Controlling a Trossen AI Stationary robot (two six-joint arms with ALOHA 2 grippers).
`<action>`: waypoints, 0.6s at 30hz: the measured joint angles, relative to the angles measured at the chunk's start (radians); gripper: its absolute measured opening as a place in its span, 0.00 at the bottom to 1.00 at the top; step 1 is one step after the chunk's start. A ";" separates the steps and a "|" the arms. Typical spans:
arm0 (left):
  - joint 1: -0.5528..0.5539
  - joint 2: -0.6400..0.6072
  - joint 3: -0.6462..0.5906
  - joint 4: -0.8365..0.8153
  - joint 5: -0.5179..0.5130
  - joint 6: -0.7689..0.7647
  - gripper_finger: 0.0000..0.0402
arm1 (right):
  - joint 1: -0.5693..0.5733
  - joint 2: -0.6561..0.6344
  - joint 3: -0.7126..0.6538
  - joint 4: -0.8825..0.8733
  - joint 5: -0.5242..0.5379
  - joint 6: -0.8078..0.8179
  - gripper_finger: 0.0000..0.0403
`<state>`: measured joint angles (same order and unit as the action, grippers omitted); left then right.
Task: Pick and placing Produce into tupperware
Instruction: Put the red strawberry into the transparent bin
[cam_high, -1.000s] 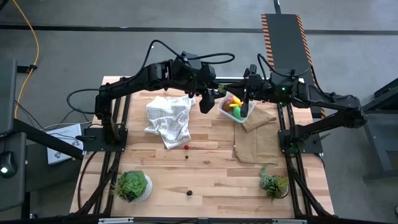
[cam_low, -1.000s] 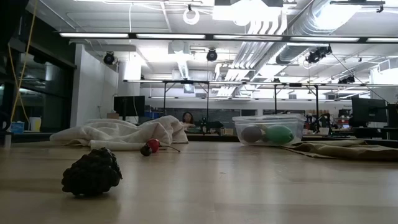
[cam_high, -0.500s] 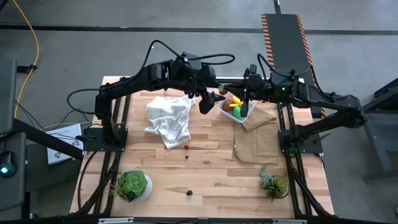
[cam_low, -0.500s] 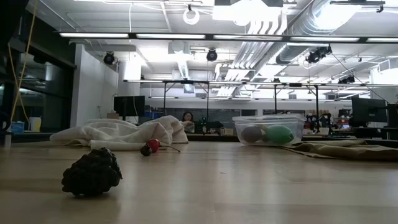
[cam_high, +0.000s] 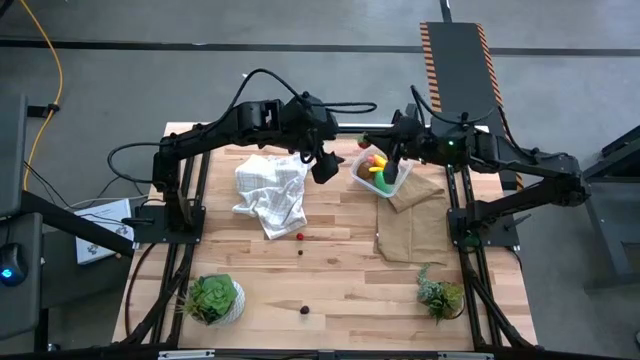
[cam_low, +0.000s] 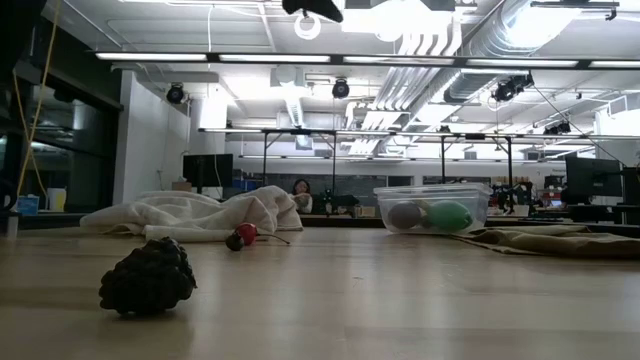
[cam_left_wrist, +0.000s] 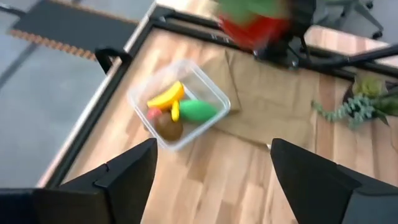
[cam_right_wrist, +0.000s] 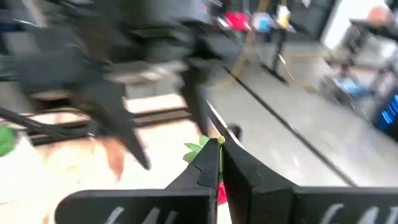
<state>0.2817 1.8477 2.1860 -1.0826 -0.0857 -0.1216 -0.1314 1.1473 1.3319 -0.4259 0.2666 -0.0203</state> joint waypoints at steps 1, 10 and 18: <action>0.000 0.000 0.000 -0.014 0.008 -0.007 0.74 | -0.014 0.000 0.000 -0.025 0.014 0.027 0.00; 0.006 -0.036 0.000 -0.009 0.040 -0.013 0.60 | -0.183 0.000 0.000 -0.204 -0.069 0.174 0.00; 0.008 -0.135 0.000 0.005 0.040 -0.010 0.50 | -0.294 0.013 -0.085 -0.185 -0.188 0.227 0.00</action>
<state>0.2902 1.7128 2.1857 -1.0774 -0.0452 -0.1311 -0.4259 1.1606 1.2465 -0.6108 0.0785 0.2062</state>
